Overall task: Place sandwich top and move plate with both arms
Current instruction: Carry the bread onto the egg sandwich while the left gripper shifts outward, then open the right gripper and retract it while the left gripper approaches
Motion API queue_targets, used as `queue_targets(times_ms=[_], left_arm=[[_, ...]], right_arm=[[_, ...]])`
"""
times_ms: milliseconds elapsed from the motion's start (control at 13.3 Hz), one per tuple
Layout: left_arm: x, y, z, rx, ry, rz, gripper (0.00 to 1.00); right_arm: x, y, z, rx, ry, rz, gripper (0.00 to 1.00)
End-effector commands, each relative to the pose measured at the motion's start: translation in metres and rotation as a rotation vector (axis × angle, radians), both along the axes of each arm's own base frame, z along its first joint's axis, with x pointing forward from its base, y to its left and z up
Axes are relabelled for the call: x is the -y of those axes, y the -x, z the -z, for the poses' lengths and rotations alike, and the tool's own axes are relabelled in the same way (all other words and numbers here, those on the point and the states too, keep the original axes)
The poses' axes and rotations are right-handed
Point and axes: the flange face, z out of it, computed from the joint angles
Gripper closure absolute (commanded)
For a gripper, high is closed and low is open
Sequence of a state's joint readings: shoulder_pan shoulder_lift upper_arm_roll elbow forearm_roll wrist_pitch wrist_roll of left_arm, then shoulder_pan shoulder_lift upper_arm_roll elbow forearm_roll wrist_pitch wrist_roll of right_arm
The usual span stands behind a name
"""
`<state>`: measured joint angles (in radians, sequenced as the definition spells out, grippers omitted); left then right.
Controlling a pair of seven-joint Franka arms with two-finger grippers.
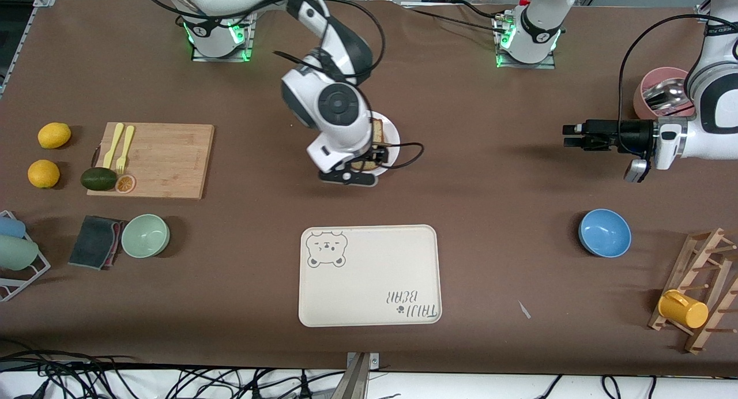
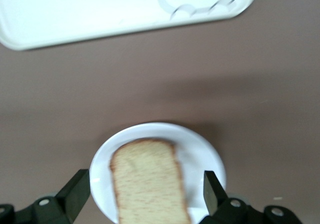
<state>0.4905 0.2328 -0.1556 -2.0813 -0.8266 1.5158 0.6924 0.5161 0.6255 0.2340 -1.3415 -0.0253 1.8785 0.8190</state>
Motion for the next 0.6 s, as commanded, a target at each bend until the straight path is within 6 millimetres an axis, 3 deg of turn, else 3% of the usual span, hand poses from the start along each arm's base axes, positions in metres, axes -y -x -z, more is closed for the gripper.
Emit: queue_targets(times_ms=[0, 150, 376, 527], left_arm=[[0.011, -0.002, 0.001, 0.054, 0.045, 0.015, 0.00], [0.028, 0.002, 0.005, 0.048, 0.053, 0.023, 0.00], [0.071, 0.010, 0.015, 0.035, 0.038, -0.010, 0.00], [0.101, 0.007, 0.016, -0.003, 0.013, 0.005, 0.00]], right_arm=[[0.061, -0.020, -0.042, -0.043, 0.017, -0.048, 0.00], [0.120, -0.043, -0.070, -0.055, 0.018, -0.082, 0.00], [0.196, -0.063, -0.105, -0.026, 0.002, -0.101, 0.00], [0.258, -0.060, -0.127, 0.002, 0.004, -0.112, 0.00]])
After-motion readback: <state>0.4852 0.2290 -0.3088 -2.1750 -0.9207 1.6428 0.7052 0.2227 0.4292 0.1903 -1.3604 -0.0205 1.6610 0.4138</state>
